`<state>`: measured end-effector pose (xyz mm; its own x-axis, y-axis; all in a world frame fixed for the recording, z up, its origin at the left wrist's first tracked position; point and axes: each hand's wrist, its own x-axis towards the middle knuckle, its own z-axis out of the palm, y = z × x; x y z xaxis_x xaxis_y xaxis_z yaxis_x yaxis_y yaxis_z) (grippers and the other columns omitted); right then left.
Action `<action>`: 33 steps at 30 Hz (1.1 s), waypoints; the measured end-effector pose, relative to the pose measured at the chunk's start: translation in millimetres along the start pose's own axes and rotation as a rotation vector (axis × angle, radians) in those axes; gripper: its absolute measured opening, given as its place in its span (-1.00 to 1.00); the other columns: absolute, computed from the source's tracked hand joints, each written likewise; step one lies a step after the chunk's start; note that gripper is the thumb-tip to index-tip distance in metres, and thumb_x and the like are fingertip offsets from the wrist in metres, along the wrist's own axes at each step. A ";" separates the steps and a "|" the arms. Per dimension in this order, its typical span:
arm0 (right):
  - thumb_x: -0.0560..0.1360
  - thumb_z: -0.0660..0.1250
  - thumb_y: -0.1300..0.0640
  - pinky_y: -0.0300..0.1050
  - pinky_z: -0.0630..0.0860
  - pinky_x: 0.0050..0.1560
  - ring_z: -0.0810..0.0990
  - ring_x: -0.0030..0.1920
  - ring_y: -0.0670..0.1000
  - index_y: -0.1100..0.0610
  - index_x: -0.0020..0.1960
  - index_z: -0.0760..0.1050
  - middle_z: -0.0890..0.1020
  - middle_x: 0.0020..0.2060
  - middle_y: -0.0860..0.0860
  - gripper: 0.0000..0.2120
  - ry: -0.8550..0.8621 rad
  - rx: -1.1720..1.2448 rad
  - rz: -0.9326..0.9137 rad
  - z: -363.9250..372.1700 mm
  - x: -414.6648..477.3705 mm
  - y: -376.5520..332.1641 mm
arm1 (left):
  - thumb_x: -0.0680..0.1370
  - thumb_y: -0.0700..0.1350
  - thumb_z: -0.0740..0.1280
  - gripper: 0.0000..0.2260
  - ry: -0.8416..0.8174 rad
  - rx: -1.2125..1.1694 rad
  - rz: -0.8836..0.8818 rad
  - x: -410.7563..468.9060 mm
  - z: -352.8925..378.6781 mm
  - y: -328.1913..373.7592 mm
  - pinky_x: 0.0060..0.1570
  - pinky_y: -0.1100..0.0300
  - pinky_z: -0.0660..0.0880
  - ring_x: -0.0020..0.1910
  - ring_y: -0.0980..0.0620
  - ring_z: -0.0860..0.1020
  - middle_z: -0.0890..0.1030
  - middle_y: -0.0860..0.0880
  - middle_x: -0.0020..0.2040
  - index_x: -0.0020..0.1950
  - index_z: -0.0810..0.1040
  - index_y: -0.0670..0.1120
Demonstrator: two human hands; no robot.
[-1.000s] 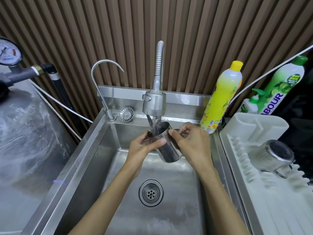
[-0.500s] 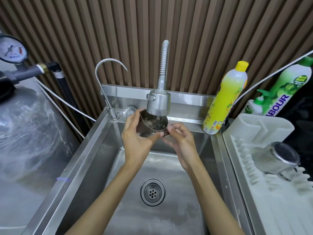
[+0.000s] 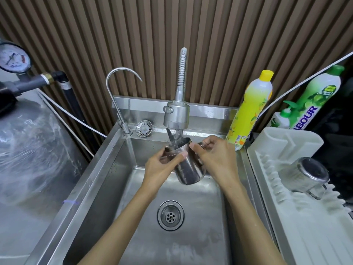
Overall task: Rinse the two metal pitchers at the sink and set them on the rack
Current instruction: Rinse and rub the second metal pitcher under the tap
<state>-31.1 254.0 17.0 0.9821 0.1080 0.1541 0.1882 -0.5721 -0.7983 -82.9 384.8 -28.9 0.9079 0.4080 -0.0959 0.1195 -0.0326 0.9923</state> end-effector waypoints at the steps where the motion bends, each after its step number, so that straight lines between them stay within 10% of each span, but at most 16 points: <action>1: 0.39 0.44 -0.01 0.03 0.55 -0.09 0.63 -0.21 0.11 0.05 -0.36 0.43 0.66 -0.32 0.05 -0.74 0.016 -0.029 -0.035 -1.1 -2.0 -0.3 | 0.33 -0.01 0.54 -0.67 -0.035 -0.035 0.006 2.7 1.7 -2.6 0.06 0.27 0.51 -0.02 0.12 0.64 0.71 0.04 -0.07 0.05 0.63 -0.05; 9: 0.46 0.36 0.32 -0.23 0.52 0.09 0.64 0.02 -0.12 0.15 -0.25 0.38 0.66 0.01 -0.13 -0.80 -0.133 0.600 0.011 10.8 7.6 19.9 | 0.28 -0.41 0.50 -0.44 0.060 -0.248 0.158 13.7 15.1 3.9 0.09 0.38 0.49 0.06 0.19 0.60 0.62 0.00 0.10 0.19 0.47 -0.04; 16: 0.49 0.32 0.28 0.10 0.57 0.13 0.57 0.11 0.16 0.18 -0.25 0.41 0.61 0.01 0.17 -0.84 -0.310 1.073 0.203 35.6 4.6 28.6 | 0.17 -0.17 0.63 -0.31 0.284 0.144 0.450 4.2 0.6 22.5 0.00 0.64 0.28 0.00 0.52 0.43 0.44 0.27 0.02 0.16 0.38 0.17; 23: 0.43 0.43 0.10 0.07 0.66 -0.29 0.69 -0.17 0.12 0.15 -0.29 0.47 0.67 -0.17 0.23 -0.79 -0.160 0.533 0.235 30.3 -1.9 17.0 | 0.27 0.07 0.56 -0.69 0.261 0.207 0.200 3.6 -11.1 12.1 -0.11 0.55 0.40 -0.15 0.19 0.57 0.60 0.07 -0.13 -0.07 0.59 0.07; 28: 0.41 0.42 -0.01 -0.05 0.54 -0.12 0.62 -0.22 0.13 0.10 -0.31 0.45 0.64 -0.30 0.06 -0.75 -0.093 -0.047 0.027 19.2 4.6 8.3 | 0.28 0.07 0.55 -0.65 -0.123 -0.167 -0.198 6.9 -12.3 -8.2 0.13 0.13 0.49 -0.06 0.03 0.59 0.67 -0.03 -0.10 -0.03 0.65 -0.07; 33: 0.49 0.32 0.13 -0.10 0.43 -0.07 0.61 0.02 0.14 0.13 0.04 0.52 0.67 0.00 0.06 -0.85 -0.104 -0.239 -0.129 26.8 4.6 12.3 | 0.46 -0.36 0.36 -0.89 -0.335 -0.323 -0.438 23.4 -10.3 -24.8 0.19 0.20 0.48 0.05 -0.03 0.56 0.62 -0.16 0.00 -0.11 0.64 -0.20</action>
<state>-24.2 269.3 -7.7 0.9473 0.2680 0.1753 0.3180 -0.7225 -0.6139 -68.7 404.5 -54.9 0.8851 0.0122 -0.4653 0.4281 0.3708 0.8242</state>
